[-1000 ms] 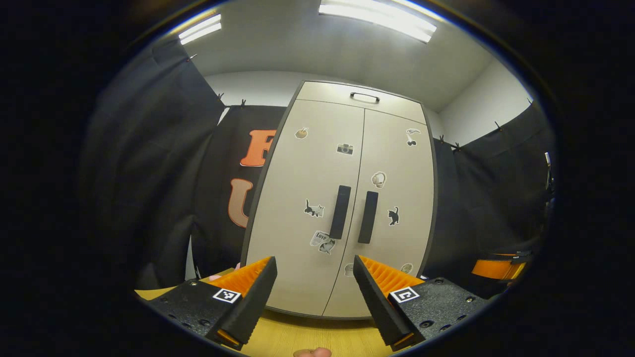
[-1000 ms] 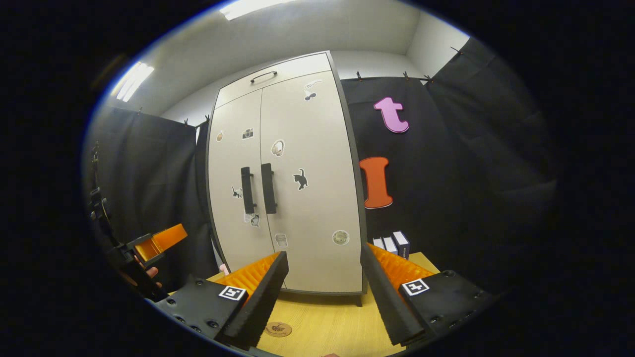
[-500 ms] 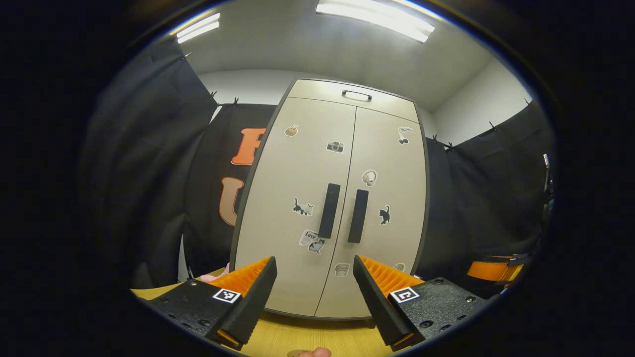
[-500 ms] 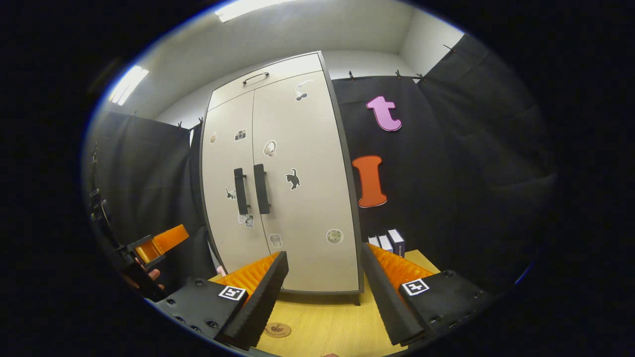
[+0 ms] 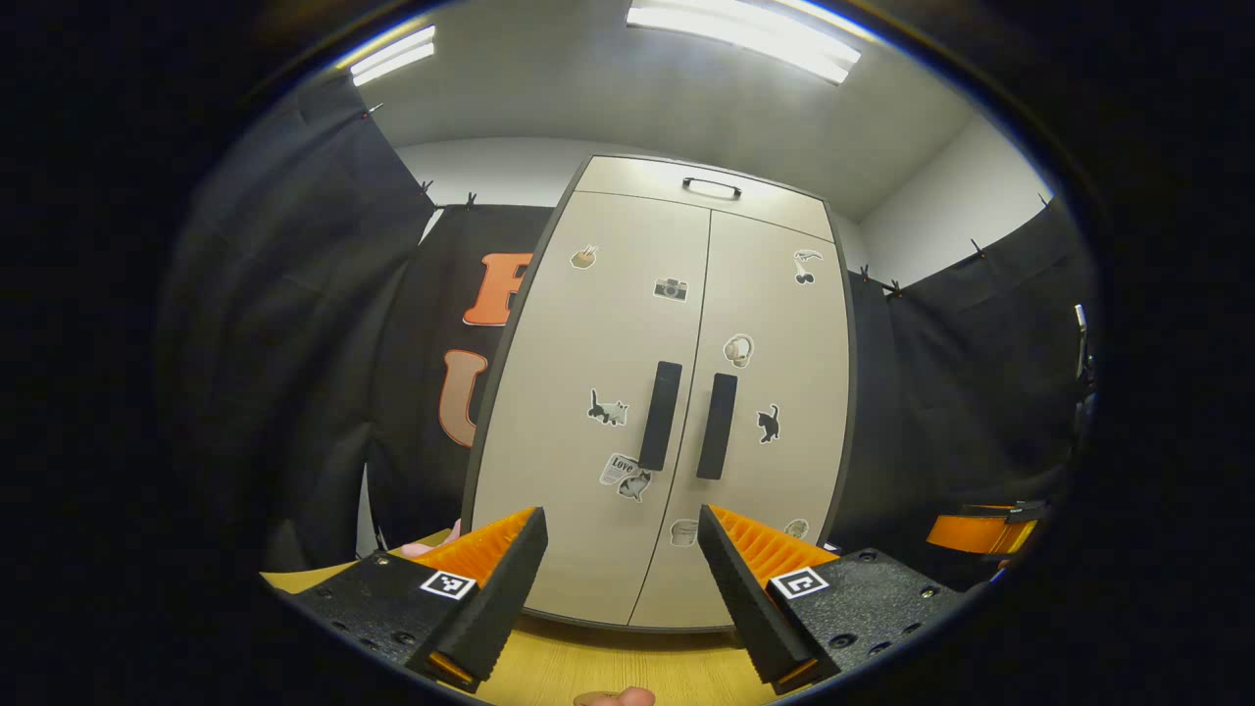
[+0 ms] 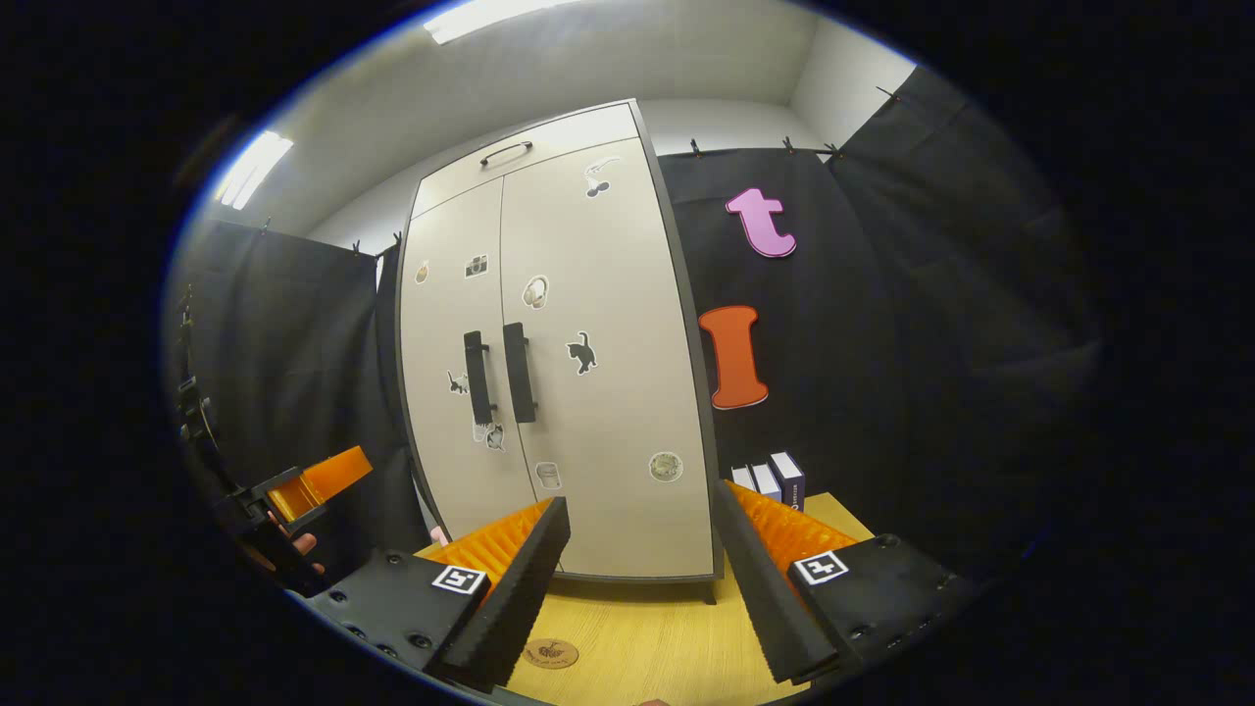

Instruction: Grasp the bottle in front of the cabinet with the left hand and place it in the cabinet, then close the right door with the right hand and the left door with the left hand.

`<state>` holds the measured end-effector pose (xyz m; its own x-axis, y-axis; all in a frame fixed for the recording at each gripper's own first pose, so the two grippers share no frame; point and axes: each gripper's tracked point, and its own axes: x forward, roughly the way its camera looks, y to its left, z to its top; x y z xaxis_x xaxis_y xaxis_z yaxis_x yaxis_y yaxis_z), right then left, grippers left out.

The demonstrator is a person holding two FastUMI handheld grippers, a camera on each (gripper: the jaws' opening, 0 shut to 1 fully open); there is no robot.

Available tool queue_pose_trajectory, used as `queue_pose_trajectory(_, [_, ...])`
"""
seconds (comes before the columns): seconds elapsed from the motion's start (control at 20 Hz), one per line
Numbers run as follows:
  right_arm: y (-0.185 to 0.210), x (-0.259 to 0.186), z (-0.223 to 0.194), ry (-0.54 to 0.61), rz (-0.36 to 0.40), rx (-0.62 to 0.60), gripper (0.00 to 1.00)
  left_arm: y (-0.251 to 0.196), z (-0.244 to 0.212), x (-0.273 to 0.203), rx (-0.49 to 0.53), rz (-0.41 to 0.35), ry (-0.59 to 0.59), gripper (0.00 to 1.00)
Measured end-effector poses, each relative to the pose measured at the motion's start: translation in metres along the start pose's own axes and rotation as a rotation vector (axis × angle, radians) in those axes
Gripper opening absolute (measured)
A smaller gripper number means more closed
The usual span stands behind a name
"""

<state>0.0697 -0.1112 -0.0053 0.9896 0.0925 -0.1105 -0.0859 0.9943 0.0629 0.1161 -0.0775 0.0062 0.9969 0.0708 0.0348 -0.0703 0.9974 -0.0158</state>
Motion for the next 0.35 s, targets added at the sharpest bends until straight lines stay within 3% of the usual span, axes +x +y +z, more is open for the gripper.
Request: queue_pose_trajectory(0.35, [-0.0004,0.001,-0.0004,-0.001,-0.006,0.001,0.98,0.0045,-0.0077,0.0008,-0.011,0.008,0.02,0.94])
